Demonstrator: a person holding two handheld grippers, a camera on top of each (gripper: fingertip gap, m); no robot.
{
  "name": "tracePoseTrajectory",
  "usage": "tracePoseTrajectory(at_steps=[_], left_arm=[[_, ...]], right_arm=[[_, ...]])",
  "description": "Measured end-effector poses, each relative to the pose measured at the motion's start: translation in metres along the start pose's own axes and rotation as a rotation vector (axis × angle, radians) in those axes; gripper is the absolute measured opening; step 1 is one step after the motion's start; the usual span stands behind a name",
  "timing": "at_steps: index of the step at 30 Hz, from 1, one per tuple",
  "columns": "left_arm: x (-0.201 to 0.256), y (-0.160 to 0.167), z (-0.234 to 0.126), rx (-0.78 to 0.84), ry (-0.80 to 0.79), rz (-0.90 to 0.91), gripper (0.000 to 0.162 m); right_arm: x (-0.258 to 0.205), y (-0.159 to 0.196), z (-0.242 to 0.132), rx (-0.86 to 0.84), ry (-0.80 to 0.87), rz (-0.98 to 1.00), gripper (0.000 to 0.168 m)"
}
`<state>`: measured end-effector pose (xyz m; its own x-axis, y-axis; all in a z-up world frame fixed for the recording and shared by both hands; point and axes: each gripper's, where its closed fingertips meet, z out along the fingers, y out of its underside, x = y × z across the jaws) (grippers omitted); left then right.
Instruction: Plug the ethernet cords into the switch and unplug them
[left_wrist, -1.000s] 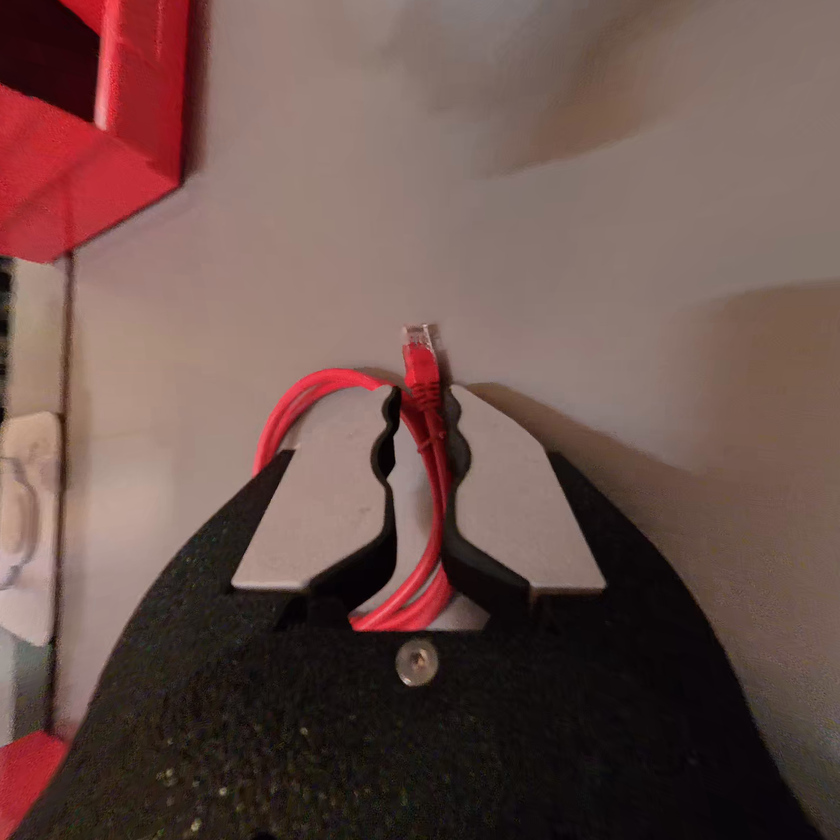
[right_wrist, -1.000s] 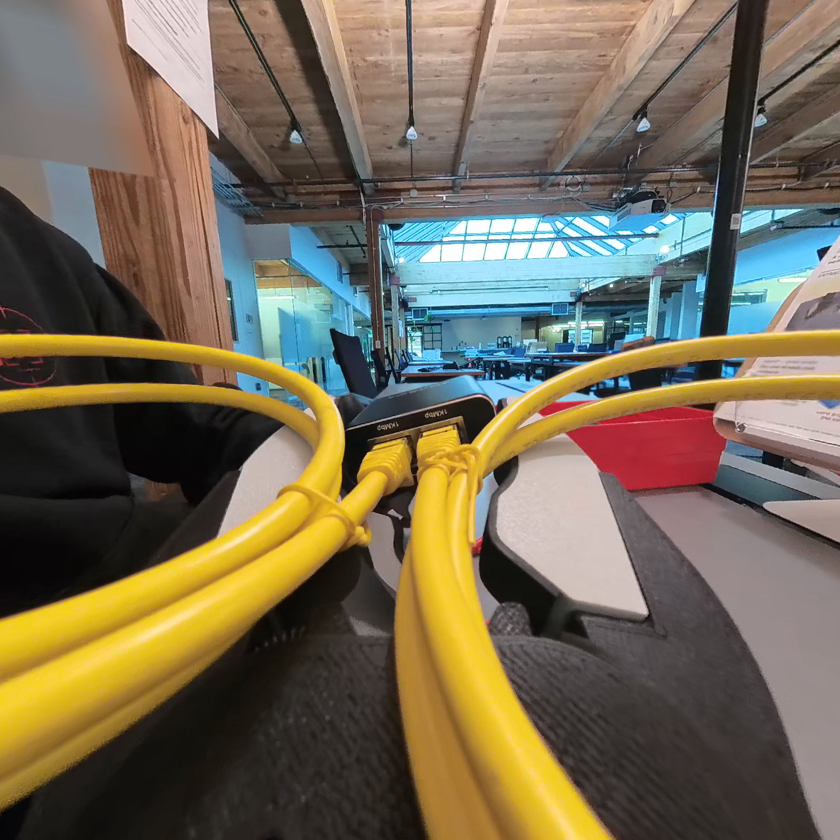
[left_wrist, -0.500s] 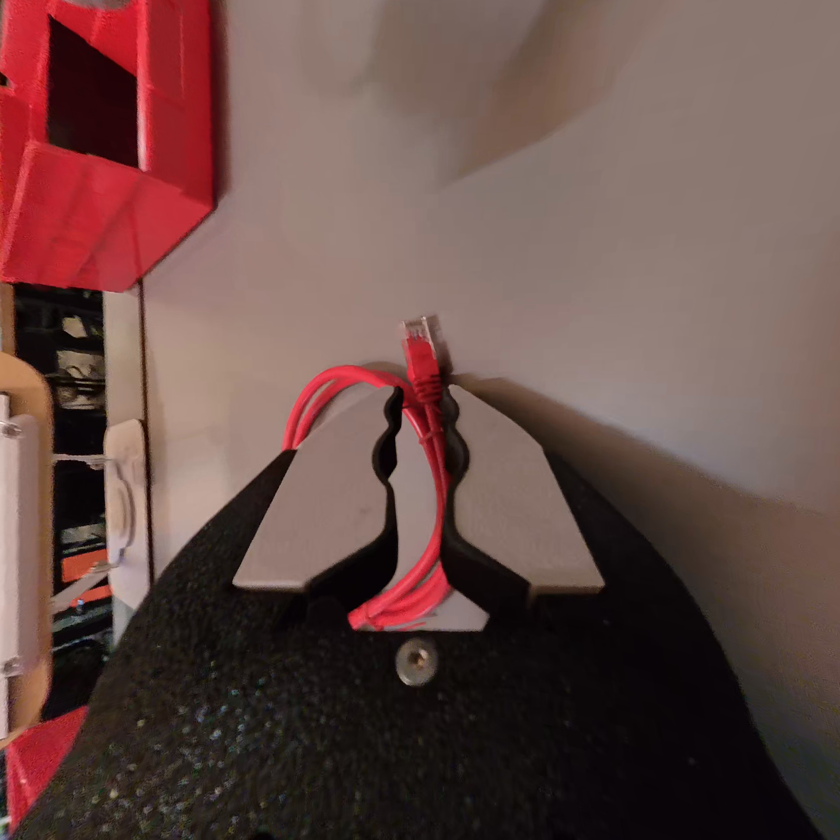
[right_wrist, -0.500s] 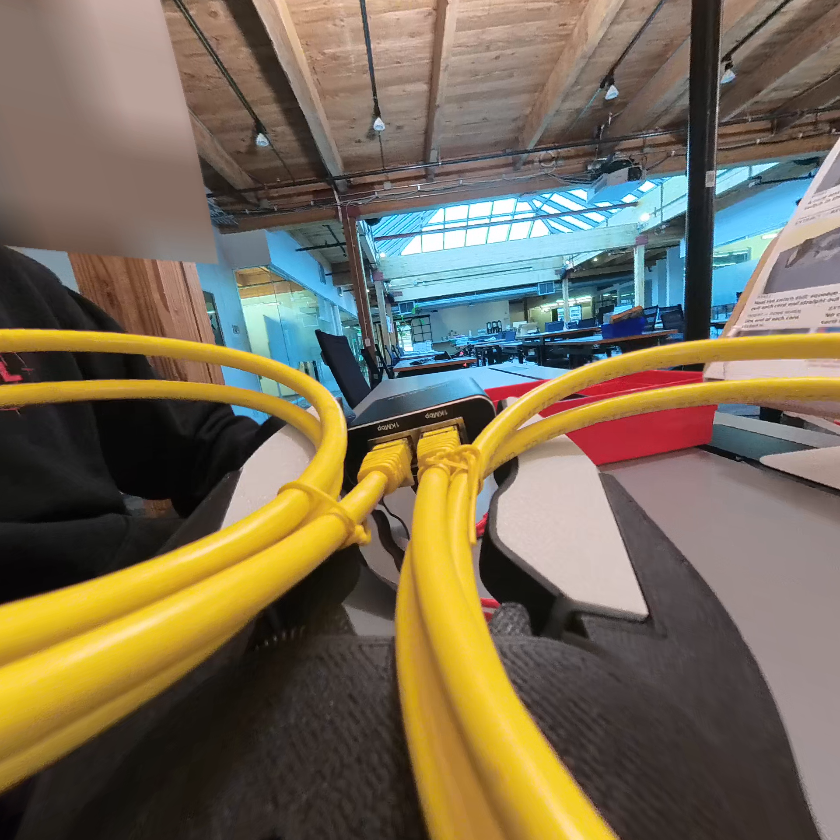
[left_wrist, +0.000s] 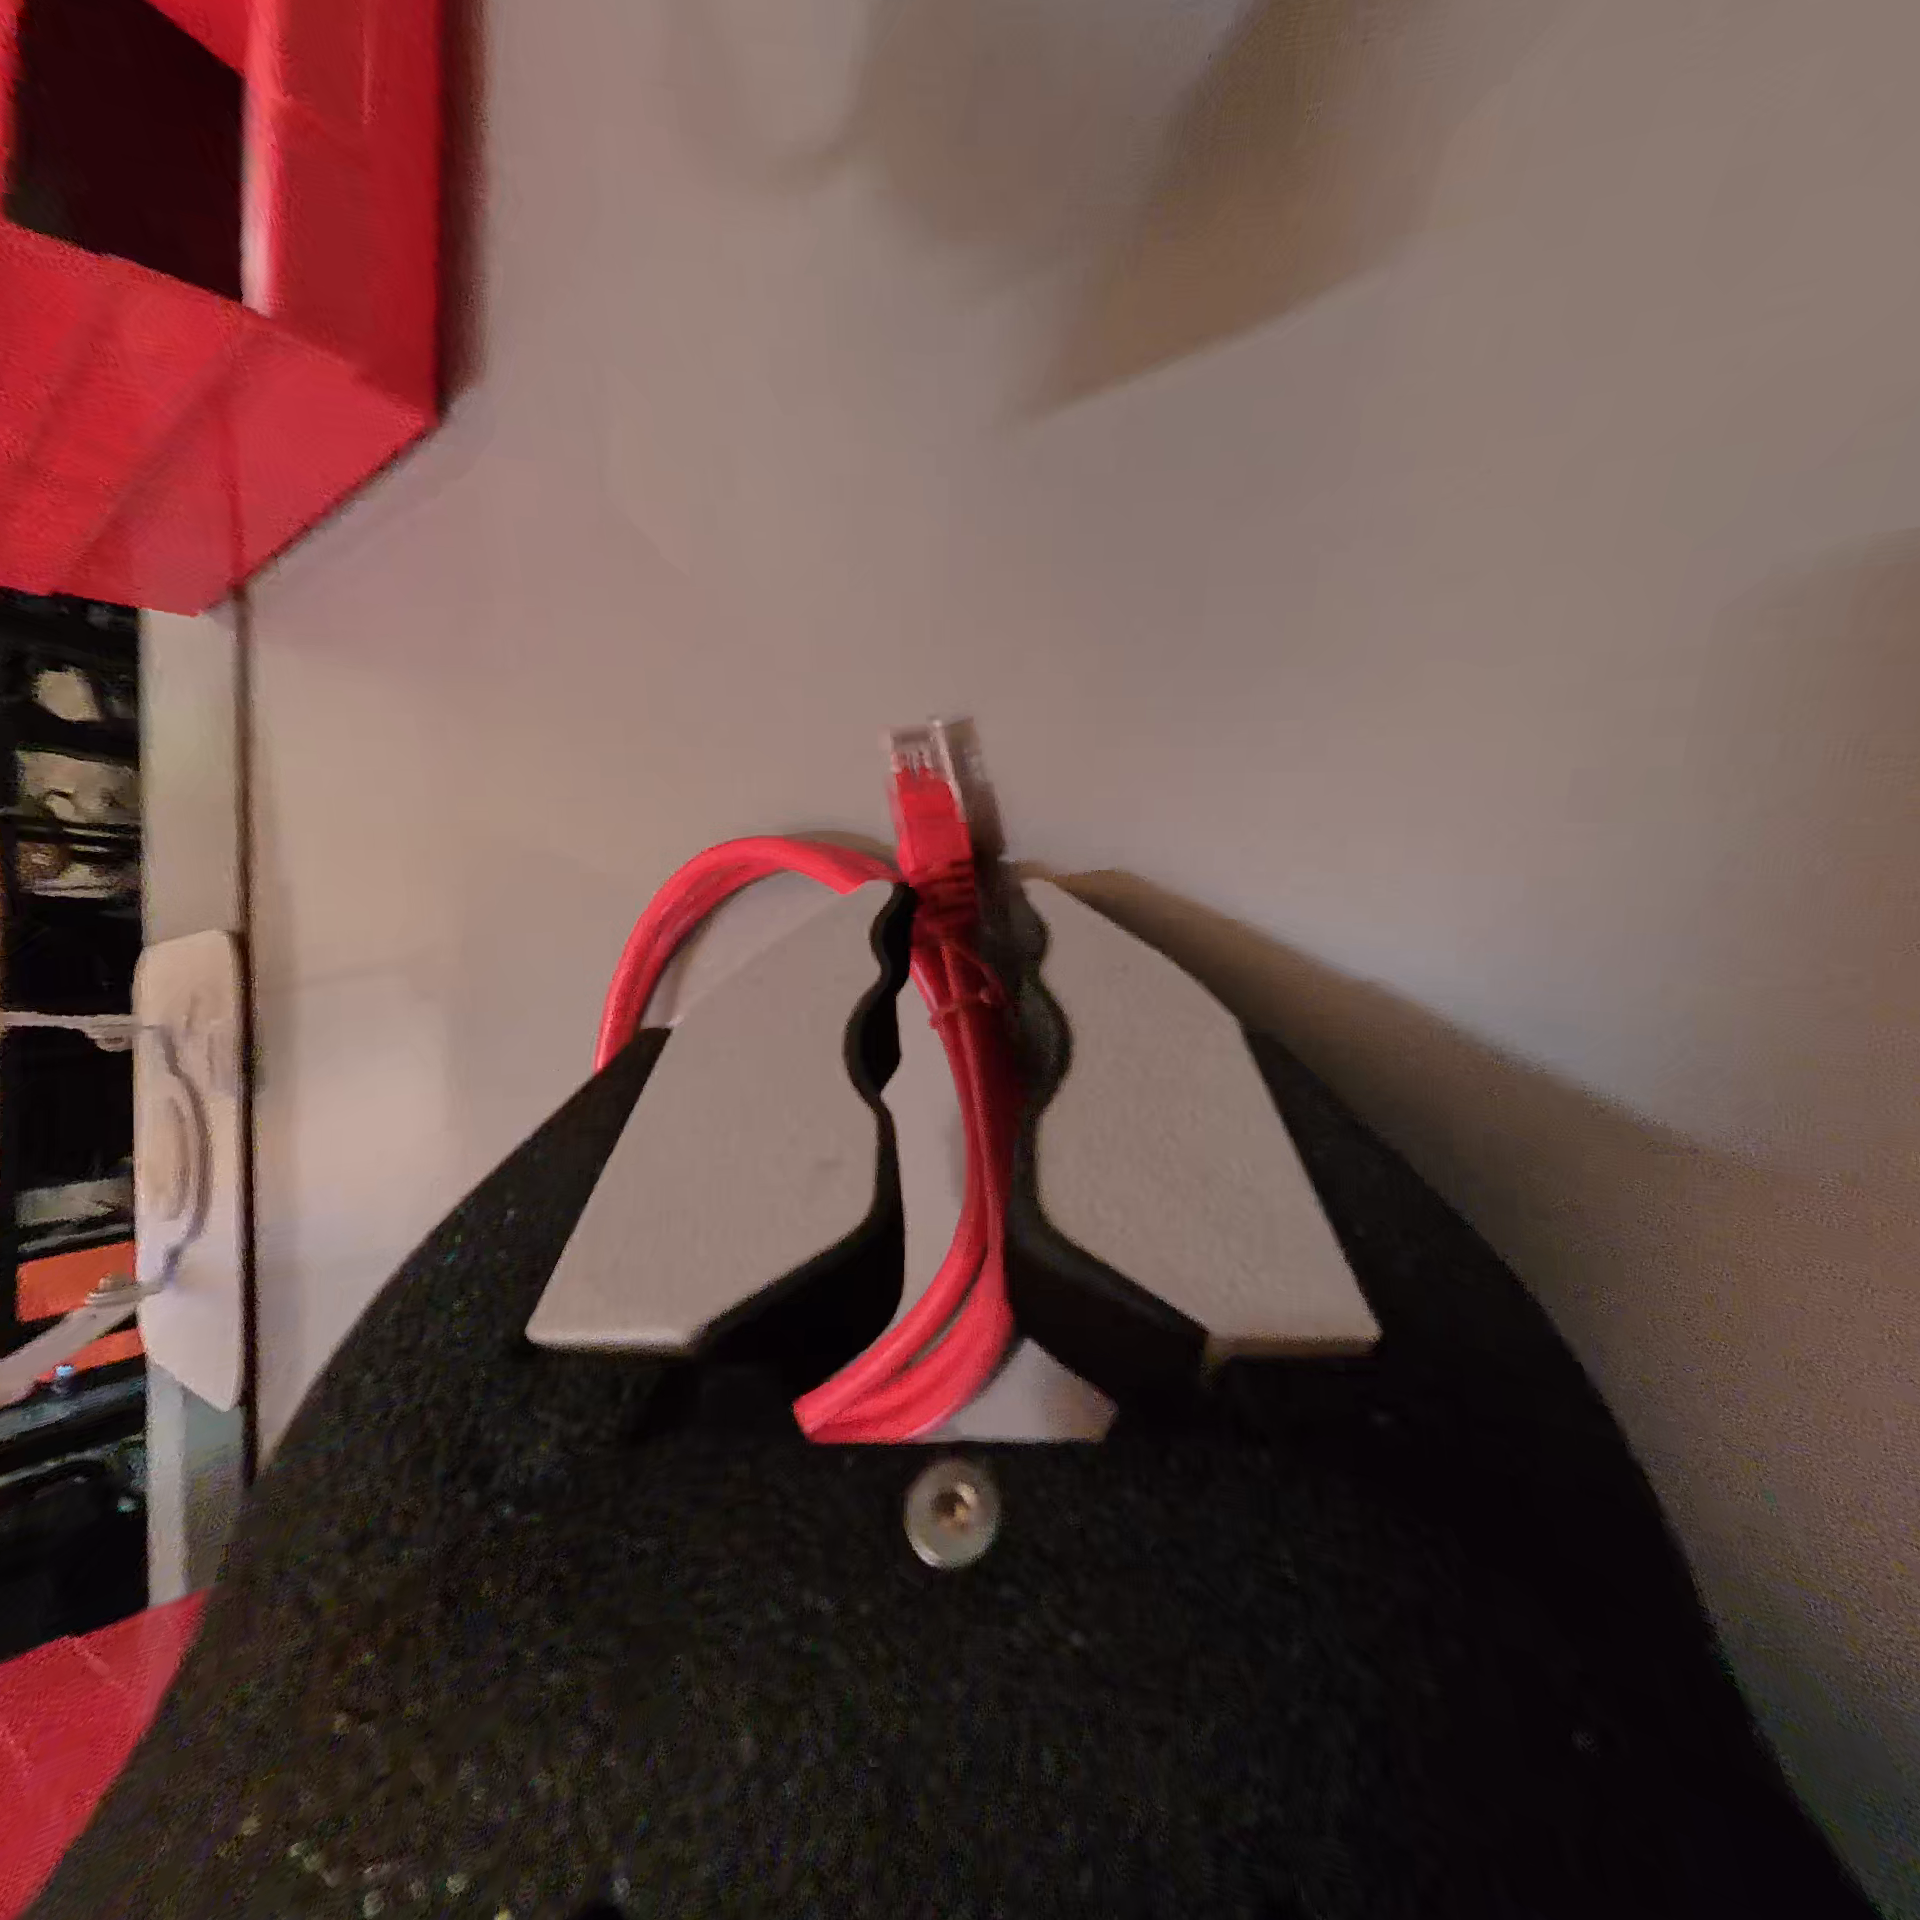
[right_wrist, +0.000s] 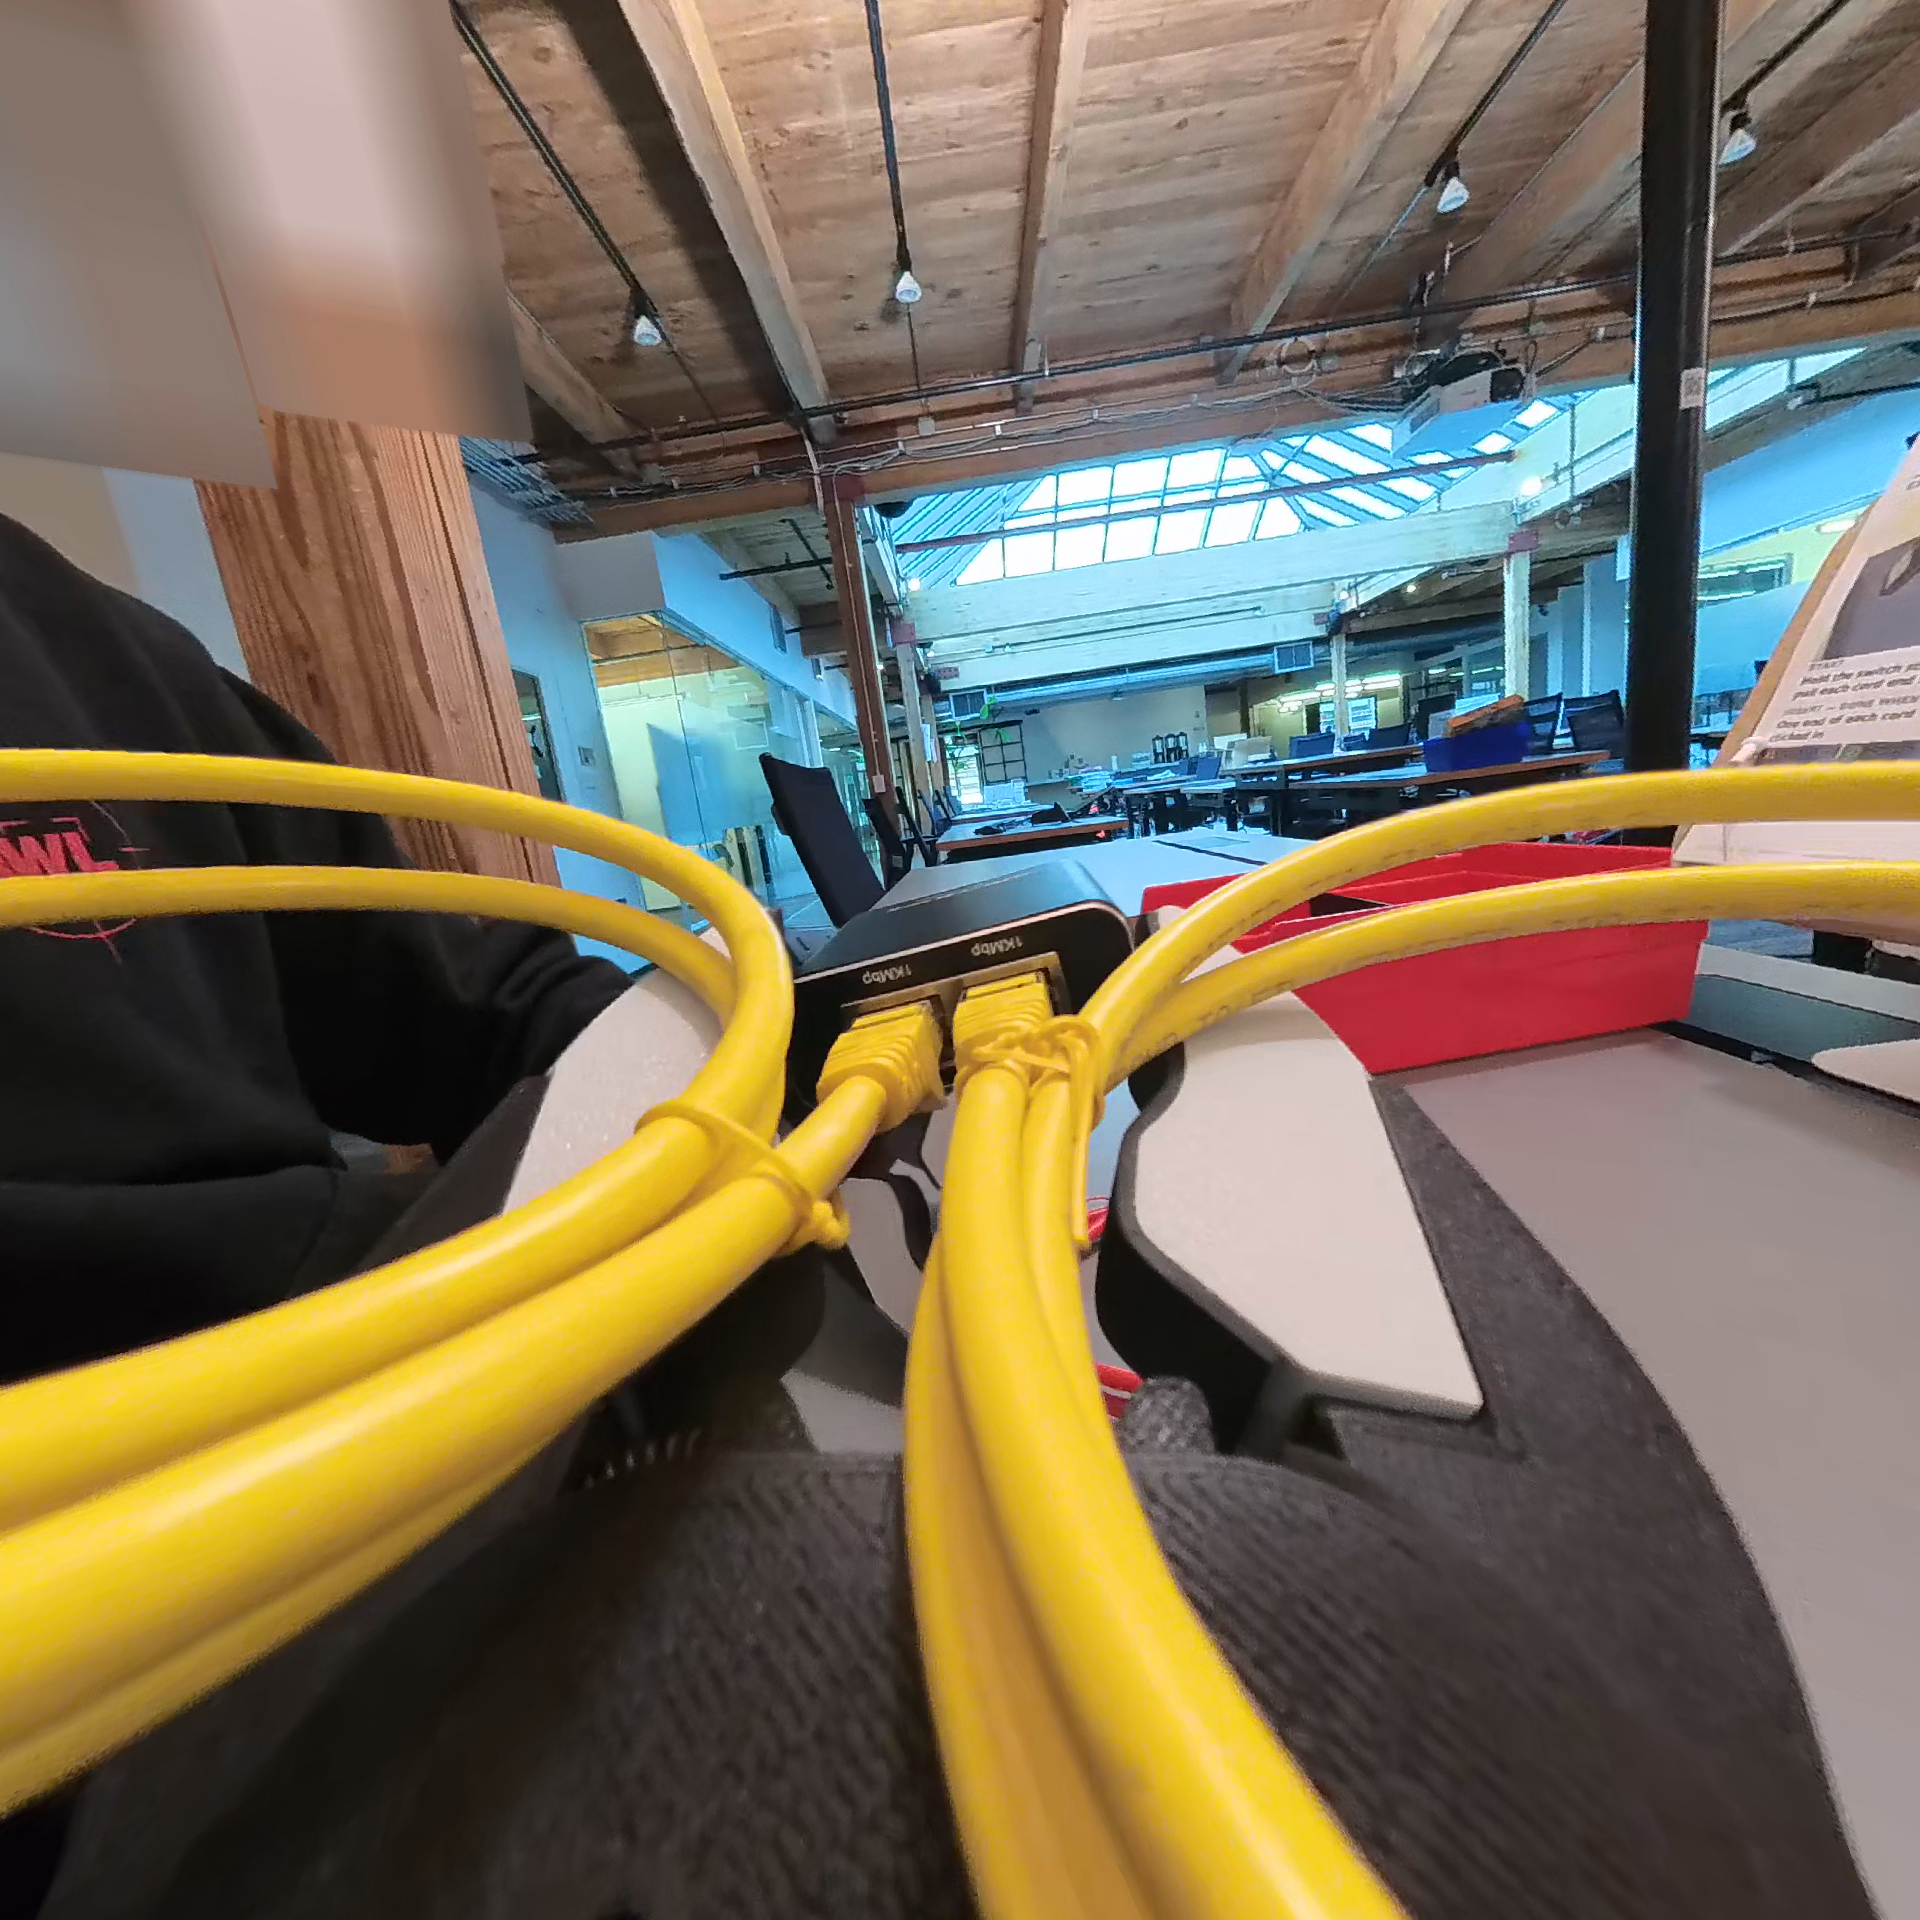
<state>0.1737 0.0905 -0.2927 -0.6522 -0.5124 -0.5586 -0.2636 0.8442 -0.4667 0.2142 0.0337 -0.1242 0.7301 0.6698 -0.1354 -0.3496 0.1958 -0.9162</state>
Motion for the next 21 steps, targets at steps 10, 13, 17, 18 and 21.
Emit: tracePoseTrajectory(at_steps=[10,13,17,18,21], left_arm=[[-0.001,0.004,0.004,-0.079,0.173,-0.415,0.011],[-0.001,0.003,0.005,-0.066,0.224,-0.517,0.011],[-0.002,0.003,0.006,0.033,0.17,-0.494,0.011],[-0.002,0.003,0.006,0.056,0.152,-0.527,0.011],[-0.004,0.004,0.005,0.057,0.141,-0.618,0.011]], right_arm=[[-0.002,0.0,0.001,-0.001,-0.007,-0.017,0.064],[-0.002,0.003,0.002,-0.012,-0.012,-0.018,0.064],[-0.005,0.005,0.003,-0.031,-0.037,-0.022,0.064],[-0.006,0.007,0.002,-0.039,-0.042,-0.021,0.064],[-0.004,0.011,0.002,-0.05,-0.037,-0.015,0.064]])
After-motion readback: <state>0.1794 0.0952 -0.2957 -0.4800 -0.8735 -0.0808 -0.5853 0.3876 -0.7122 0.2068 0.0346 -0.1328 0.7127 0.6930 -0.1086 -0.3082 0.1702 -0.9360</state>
